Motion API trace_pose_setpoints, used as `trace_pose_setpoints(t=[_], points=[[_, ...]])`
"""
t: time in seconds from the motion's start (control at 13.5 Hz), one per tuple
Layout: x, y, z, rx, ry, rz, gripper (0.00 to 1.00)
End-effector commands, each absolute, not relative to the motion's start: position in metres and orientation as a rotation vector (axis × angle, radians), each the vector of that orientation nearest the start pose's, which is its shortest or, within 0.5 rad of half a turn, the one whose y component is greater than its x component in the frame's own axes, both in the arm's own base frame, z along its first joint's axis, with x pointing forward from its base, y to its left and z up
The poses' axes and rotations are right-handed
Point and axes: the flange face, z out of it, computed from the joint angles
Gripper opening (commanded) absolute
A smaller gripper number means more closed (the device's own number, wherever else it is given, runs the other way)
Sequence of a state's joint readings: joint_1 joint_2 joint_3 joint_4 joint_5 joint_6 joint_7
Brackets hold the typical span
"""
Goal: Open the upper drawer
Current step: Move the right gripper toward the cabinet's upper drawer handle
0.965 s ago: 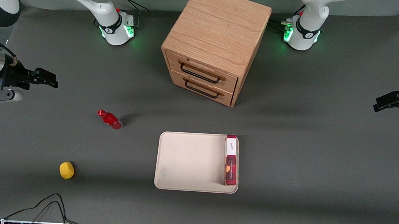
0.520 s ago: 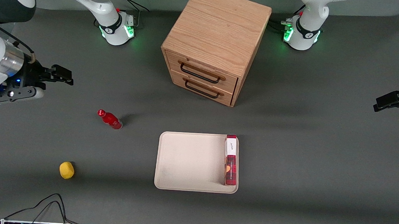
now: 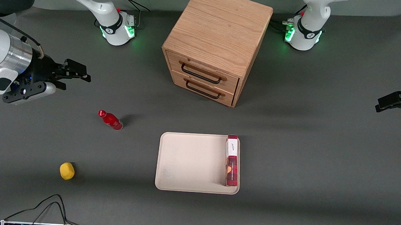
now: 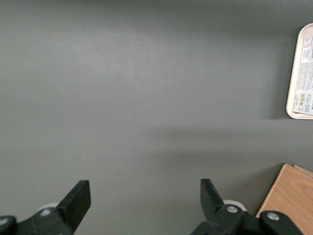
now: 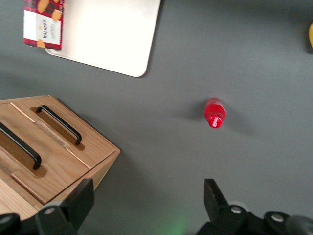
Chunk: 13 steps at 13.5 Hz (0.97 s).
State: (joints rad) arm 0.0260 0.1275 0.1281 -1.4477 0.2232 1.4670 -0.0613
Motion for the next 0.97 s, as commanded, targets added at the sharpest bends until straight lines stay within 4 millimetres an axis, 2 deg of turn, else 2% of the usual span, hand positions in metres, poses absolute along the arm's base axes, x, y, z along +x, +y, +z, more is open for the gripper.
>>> trace_pose_setpoints(t=[0.0,0.07,0.22,0.37,0.45,0.59,0.89], points=[[0.591,0.135,0.588,-2.845,-0.427,0.152,1.0],[0.591,0.145,0.587,-2.845,-0.505,0.133,1.0],[0.586,0.18,0.588,-2.872,-0.734,0.074,1.0],[0.578,0.219,0.586,-2.823,-1.021,0.031,1.0],[0.577,0.235,0.583,-2.791,-1.104,0.0,1.0],[0.579,0.253,0.568,-2.728,-1.221,0.008,1.0],[0.573,0.306,0.551,-2.629,-1.384,-0.046,1.0]])
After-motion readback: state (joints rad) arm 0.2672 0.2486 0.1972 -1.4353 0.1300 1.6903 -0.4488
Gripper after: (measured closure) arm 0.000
